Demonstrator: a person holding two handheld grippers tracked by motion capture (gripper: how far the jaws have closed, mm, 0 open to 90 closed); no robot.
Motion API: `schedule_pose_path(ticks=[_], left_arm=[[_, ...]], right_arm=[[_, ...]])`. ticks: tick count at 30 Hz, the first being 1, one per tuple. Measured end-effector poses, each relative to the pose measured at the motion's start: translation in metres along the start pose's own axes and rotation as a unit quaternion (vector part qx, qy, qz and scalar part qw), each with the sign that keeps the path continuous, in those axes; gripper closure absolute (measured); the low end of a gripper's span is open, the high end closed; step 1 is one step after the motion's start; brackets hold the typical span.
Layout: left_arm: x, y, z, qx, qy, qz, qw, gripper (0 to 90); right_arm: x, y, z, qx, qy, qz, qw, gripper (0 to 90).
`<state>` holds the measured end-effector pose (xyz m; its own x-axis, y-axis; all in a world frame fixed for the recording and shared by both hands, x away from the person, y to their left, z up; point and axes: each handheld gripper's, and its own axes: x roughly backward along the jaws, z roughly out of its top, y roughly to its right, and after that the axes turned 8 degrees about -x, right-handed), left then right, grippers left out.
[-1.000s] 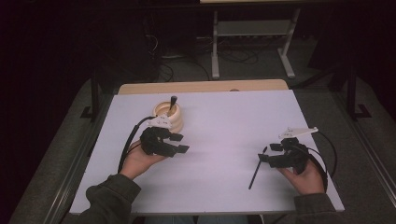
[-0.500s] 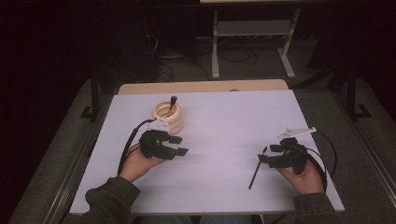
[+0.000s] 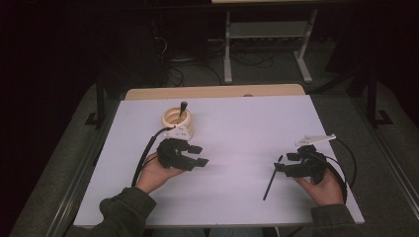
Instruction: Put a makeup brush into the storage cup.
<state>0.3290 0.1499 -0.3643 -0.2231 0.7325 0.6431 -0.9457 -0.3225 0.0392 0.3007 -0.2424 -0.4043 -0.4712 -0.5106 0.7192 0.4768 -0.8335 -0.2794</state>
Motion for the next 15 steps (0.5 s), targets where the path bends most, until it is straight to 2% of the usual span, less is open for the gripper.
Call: schedule_pose_path(ticks=[11, 12, 15], left_arm=[[-0.023, 0.015, 0.020, -0.011, 0.002, -0.020, 0.9997, 46.7], [-0.024, 0.015, 0.021, -0.016, -0.002, -0.020, 0.9997, 46.7], [-0.026, 0.016, 0.021, -0.014, -0.001, -0.021, 0.9997, 46.7]], right_arm=[[0.002, 0.003, 0.000, -0.006, 0.000, -0.005, 1.0000, 32.1], [0.002, 0.003, -0.001, -0.007, 0.000, -0.005, 1.0000, 32.4], [-0.001, 0.000, -0.001, -0.009, -0.005, -0.006, 0.9999, 33.2]])
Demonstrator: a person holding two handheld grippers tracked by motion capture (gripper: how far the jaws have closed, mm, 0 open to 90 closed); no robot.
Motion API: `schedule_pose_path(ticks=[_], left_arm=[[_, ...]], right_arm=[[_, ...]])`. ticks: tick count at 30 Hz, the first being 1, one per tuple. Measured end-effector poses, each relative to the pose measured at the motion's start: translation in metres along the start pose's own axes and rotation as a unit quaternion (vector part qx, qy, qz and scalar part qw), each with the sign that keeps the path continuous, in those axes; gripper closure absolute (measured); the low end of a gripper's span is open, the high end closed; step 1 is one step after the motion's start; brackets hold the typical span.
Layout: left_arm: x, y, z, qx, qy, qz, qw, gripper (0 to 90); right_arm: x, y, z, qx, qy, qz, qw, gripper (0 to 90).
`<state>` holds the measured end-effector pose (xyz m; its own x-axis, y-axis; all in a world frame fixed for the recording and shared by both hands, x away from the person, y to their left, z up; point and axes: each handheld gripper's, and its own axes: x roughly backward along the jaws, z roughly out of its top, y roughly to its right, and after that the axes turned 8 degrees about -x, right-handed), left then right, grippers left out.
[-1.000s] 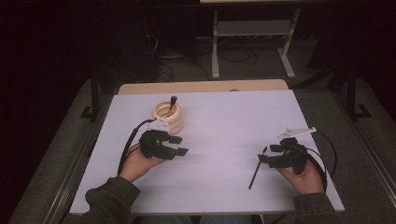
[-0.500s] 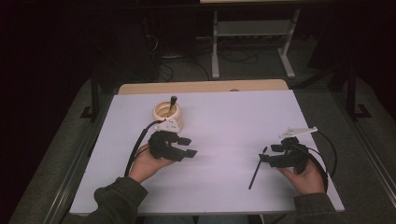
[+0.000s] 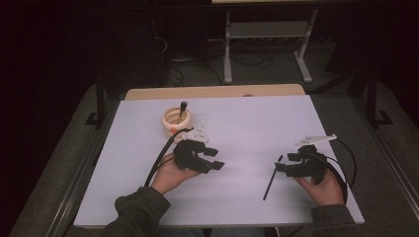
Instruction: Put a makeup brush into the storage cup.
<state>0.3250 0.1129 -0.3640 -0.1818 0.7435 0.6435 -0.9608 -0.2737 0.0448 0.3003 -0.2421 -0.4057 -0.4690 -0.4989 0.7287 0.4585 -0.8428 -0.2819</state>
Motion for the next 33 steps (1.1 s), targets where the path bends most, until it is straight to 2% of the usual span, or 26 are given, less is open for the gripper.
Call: schedule_pose_path(ticks=[4, 5, 13, 16, 26, 28, 29, 33], left_arm=[[0.000, 0.001, 0.000, 0.002, 0.002, 0.000, 1.0000, 46.7], [0.000, 0.001, 0.001, 0.002, 0.002, -0.001, 1.0000, 46.7], [-0.003, 0.002, 0.002, 0.000, 0.001, -0.002, 1.0000, 46.7], [-0.011, 0.006, 0.006, 0.002, -0.001, -0.008, 1.0000, 46.0], [-0.044, 0.022, 0.022, -0.015, -0.021, -0.027, 0.9993, 44.5], [-0.048, 0.023, 0.024, -0.015, -0.022, -0.029, 0.9992, 44.0], [-0.057, 0.027, 0.029, -0.014, -0.027, -0.034, 0.9990, 43.9], [-0.073, 0.034, 0.035, -0.007, -0.036, -0.039, 0.9986, 43.7]], right_arm=[[-0.004, -0.001, 0.000, 0.000, -0.009, -0.002, 1.0000, 33.5], [-0.005, -0.002, 0.000, -0.008, -0.012, -0.003, 0.9999, 33.8], [-0.004, 0.000, 0.000, -0.019, -0.014, -0.006, 0.9997, 35.0], [-0.003, 0.002, 0.000, -0.019, -0.012, -0.010, 0.9997, 34.4], [0.000, 0.010, 0.000, -0.022, -0.001, -0.013, 0.9997, 32.2], [0.000, 0.011, 0.000, -0.021, 0.000, -0.015, 0.9997, 31.9], [0.001, 0.013, 0.001, -0.025, 0.005, -0.017, 0.9995, 31.4], [0.001, 0.016, 0.003, -0.027, 0.010, -0.022, 0.9994, 30.3]])
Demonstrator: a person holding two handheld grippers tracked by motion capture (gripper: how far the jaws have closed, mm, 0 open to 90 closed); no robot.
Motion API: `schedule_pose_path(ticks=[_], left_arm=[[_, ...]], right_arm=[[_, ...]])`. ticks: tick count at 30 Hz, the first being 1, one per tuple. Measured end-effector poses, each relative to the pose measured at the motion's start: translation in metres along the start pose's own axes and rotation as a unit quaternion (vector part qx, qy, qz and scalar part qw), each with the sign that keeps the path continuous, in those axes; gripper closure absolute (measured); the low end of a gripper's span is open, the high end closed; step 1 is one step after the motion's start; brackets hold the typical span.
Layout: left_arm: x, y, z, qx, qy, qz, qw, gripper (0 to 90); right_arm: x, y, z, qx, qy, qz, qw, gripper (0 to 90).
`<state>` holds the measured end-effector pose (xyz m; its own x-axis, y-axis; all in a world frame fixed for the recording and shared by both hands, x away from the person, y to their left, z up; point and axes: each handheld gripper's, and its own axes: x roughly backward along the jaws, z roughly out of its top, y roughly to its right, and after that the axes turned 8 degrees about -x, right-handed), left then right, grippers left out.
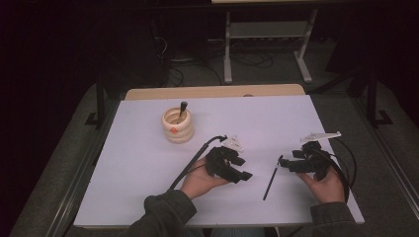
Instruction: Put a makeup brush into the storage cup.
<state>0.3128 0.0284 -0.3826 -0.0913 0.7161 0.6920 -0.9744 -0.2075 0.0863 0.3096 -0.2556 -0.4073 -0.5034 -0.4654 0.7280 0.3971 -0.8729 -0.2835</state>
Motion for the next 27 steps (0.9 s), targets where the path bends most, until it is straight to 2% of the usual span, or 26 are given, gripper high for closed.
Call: schedule_pose_path(ticks=[9, 21, 22, 25, 27], left_arm=[[-0.033, 0.010, 0.014, 0.010, -0.028, -0.006, 0.9995, 44.0], [-0.069, 0.017, 0.025, 0.023, -0.058, 0.007, 0.9980, 48.7], [-0.071, 0.016, 0.025, 0.021, -0.062, 0.006, 0.9979, 49.2], [-0.080, 0.018, 0.026, 0.033, -0.068, 0.011, 0.9971, 51.3], [-0.085, 0.019, 0.028, 0.029, -0.078, 0.014, 0.9964, 52.8]], right_arm=[[-0.004, 0.007, 0.005, -0.004, 0.006, -0.010, 0.9999, 29.0], [-0.009, 0.009, 0.009, 0.003, -0.001, -0.015, 0.9999, 26.3], [-0.010, 0.009, 0.009, 0.003, 0.000, -0.016, 0.9999, 26.3], [-0.010, 0.010, 0.010, 0.002, 0.002, -0.017, 0.9999, 26.2], [-0.010, 0.010, 0.010, -0.007, 0.003, -0.018, 0.9998, 26.3]])
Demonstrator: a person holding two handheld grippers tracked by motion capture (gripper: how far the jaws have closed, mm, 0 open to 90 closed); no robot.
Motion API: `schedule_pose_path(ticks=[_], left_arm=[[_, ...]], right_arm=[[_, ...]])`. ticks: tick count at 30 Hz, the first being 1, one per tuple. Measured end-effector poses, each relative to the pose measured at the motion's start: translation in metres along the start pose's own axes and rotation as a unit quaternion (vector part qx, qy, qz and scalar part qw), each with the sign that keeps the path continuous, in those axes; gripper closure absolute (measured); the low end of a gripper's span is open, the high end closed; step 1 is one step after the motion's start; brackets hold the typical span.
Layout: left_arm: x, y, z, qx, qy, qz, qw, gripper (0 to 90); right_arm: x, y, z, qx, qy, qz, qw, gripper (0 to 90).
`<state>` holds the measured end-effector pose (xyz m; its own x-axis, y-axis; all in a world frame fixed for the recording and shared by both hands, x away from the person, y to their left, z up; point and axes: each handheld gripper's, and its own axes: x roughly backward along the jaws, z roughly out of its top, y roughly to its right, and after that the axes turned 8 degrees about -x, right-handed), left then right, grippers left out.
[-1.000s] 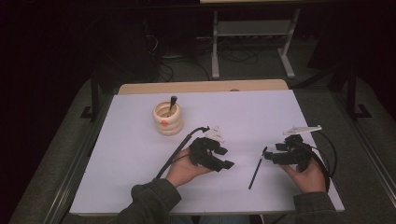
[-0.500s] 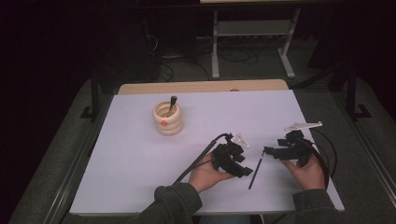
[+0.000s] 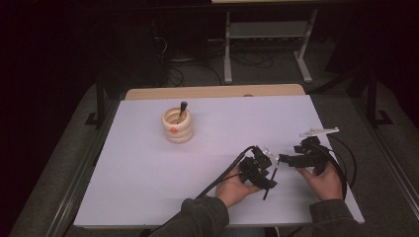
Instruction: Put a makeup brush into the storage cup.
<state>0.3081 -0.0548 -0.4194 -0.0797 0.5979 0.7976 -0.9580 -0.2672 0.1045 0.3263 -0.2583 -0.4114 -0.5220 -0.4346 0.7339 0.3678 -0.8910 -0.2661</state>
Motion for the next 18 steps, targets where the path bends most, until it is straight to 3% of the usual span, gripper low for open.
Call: schedule_pose_path(ticks=[12, 18], left_arm=[[-0.024, 0.003, 0.010, 0.008, -0.031, 0.041, 0.9987, 62.7], [-0.026, 0.007, 0.012, -0.013, -0.040, 0.070, 0.9966, 71.9]], right_arm=[[-0.001, 0.003, 0.000, -0.008, -0.002, -0.016, 0.9998, 26.7], [0.000, 0.005, 0.000, -0.012, 0.001, -0.018, 0.9998, 26.6]])
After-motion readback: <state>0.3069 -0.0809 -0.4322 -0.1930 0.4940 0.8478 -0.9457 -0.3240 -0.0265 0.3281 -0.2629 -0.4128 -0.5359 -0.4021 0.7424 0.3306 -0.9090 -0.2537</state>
